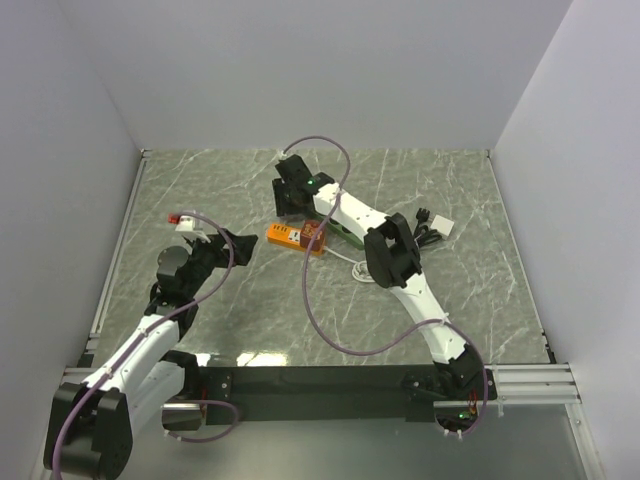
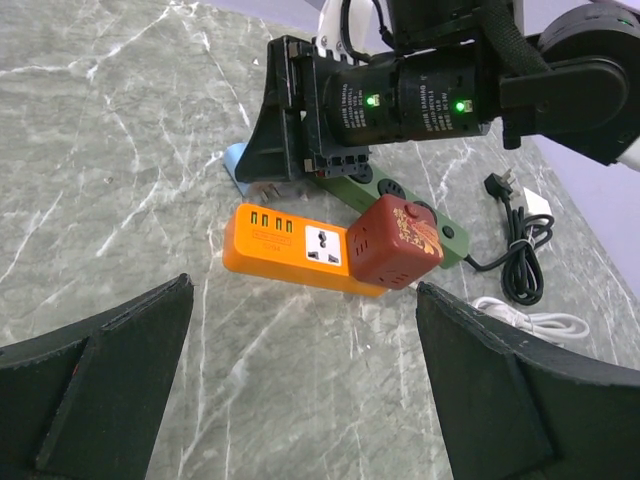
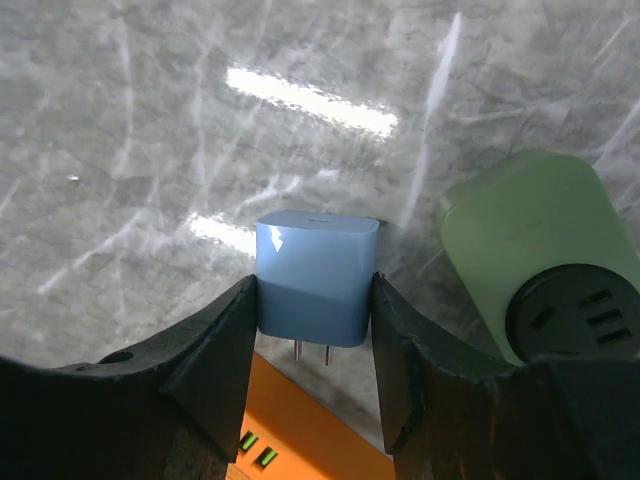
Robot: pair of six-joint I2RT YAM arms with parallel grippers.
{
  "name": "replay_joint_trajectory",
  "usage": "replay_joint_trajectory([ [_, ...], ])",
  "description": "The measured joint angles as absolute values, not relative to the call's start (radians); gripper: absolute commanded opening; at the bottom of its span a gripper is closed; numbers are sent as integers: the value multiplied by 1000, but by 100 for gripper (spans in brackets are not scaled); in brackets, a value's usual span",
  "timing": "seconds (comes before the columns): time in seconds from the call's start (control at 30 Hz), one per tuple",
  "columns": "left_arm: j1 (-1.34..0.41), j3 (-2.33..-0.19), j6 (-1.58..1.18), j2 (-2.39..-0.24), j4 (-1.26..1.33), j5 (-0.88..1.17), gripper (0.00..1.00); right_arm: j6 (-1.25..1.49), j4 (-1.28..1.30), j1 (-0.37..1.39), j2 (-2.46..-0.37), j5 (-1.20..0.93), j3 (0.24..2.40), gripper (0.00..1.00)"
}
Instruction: Insert the plug
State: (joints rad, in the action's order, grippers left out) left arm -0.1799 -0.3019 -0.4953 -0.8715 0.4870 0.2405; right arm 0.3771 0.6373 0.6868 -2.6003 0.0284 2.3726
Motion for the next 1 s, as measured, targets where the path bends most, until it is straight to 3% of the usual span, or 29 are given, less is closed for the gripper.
replay_joint_trajectory([
  [0.33,-266,-280,-479,-866,542,166,97,447,373,685,-2232,-91,1874,0],
  [0.57,-337,-306,-449,-894,542,57,96,520,96,706,-1905,-178,1662,0],
  [1.0,-386,-314,-468,-887,671,2,97,571,-17,802,-1863,-263,1533,0],
])
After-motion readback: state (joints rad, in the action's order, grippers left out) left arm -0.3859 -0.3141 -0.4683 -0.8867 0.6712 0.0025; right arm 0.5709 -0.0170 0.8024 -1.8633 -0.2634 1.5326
